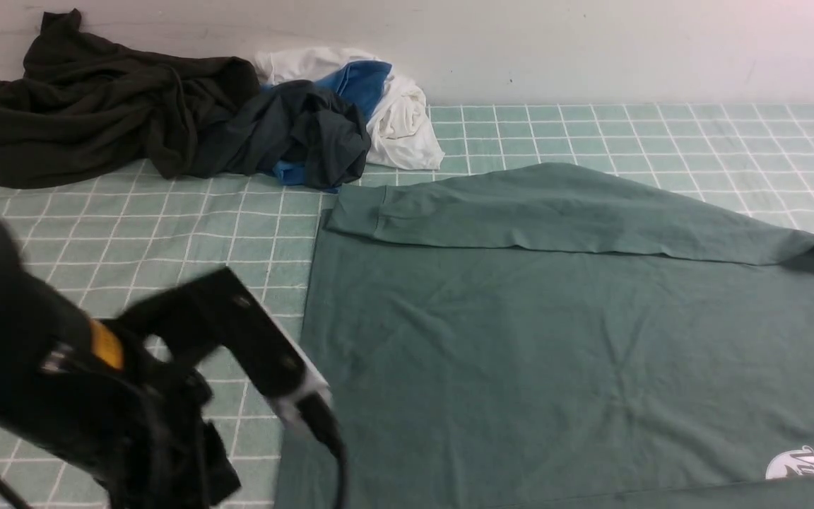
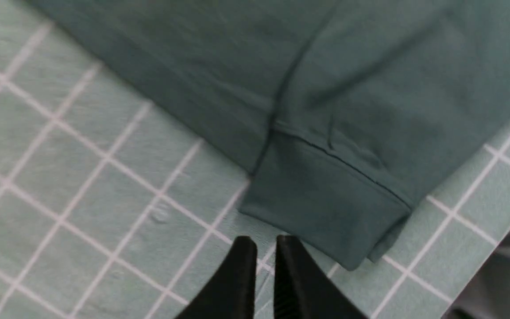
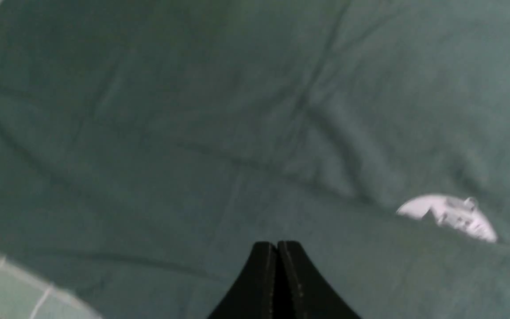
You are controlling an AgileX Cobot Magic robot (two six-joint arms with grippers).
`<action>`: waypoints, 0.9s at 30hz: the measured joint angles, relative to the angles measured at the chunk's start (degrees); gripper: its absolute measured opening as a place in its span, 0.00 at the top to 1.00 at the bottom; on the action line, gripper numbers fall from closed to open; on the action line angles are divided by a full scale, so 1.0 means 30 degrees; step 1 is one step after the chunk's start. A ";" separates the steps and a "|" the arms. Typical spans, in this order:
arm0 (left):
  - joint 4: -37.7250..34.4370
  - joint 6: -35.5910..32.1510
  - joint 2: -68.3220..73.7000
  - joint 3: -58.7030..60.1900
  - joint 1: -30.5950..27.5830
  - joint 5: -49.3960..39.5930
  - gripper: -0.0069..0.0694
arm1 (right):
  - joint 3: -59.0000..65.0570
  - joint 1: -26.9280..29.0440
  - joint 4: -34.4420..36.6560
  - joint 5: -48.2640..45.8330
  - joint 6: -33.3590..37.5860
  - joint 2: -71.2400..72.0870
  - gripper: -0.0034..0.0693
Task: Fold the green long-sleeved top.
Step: Use the left arm to clamp the cuff closest to it
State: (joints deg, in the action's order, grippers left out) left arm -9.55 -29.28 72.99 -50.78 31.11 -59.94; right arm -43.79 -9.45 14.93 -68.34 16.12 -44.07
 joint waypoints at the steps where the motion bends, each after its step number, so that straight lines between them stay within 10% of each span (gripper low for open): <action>1: 0.0411 0.0195 0.0707 0.0000 0.0561 0.0099 0.78 | 0.0000 -0.0365 -0.0159 -0.0457 0.0000 -0.0289 0.97; 11: 0.2370 0.0738 0.7278 -0.0036 0.3813 0.4394 0.41 | -0.0035 -0.1073 -0.0815 -0.0250 0.0000 -0.0739 0.97; 17: 0.2392 0.1014 0.8351 -0.0132 0.3969 0.6604 0.36 | -0.0035 -0.1087 -0.0860 -0.0078 0.0000 -0.0739 0.97; 27: 0.0881 0.1155 0.8475 -0.1955 0.3969 0.4016 0.88 | -0.0035 -0.1146 -0.0875 -0.0004 0.0000 -0.0739 0.97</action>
State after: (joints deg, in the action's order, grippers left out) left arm -6.91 -25.81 98.42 -56.65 43.02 -47.90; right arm -43.89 -12.89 12.30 -68.35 16.12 -46.28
